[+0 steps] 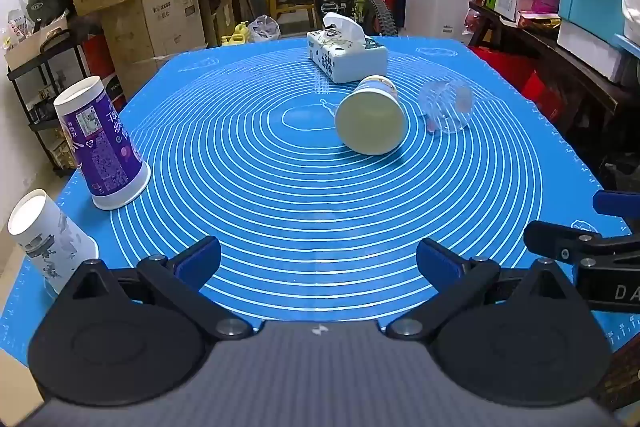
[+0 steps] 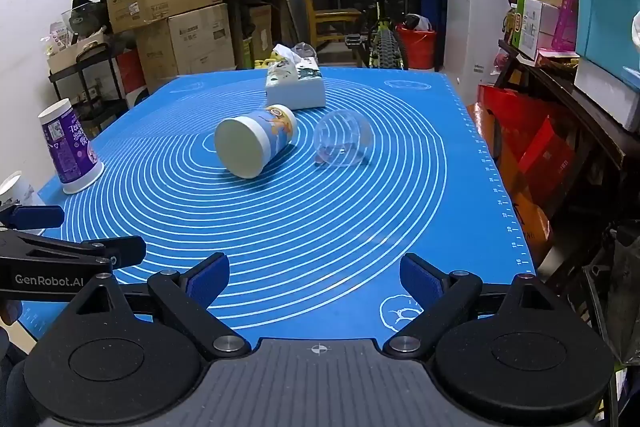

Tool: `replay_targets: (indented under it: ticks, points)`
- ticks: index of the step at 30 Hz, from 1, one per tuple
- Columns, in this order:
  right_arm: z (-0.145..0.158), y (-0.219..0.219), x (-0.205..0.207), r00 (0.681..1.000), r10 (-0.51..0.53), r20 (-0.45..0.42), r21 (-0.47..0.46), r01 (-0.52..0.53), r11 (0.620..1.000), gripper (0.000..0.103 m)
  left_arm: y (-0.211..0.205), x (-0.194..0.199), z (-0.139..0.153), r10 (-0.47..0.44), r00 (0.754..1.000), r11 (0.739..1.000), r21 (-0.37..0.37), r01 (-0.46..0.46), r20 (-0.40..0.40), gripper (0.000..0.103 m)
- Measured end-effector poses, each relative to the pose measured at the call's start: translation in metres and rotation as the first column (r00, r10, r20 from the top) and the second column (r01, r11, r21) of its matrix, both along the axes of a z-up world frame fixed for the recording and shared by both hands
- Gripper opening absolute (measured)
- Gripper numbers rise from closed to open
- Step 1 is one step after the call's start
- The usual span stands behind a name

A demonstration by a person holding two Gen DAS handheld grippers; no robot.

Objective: Flip cup upside down

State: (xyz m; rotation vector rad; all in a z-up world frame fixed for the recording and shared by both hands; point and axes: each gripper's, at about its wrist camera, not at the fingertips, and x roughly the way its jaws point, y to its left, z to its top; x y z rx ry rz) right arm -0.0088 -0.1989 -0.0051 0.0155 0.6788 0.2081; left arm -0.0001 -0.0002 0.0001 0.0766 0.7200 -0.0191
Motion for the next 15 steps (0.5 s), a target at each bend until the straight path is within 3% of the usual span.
replay_targets:
  ticks: [15]
  points:
    - [-0.0005,0.0003,0.0011,1.000,0.000,-0.001,-0.004,0.000,1.000,0.093,-0.0033,0.0028,-0.0046,0.000,1.000,1.000,0.002,0.000,-0.006,0.103]
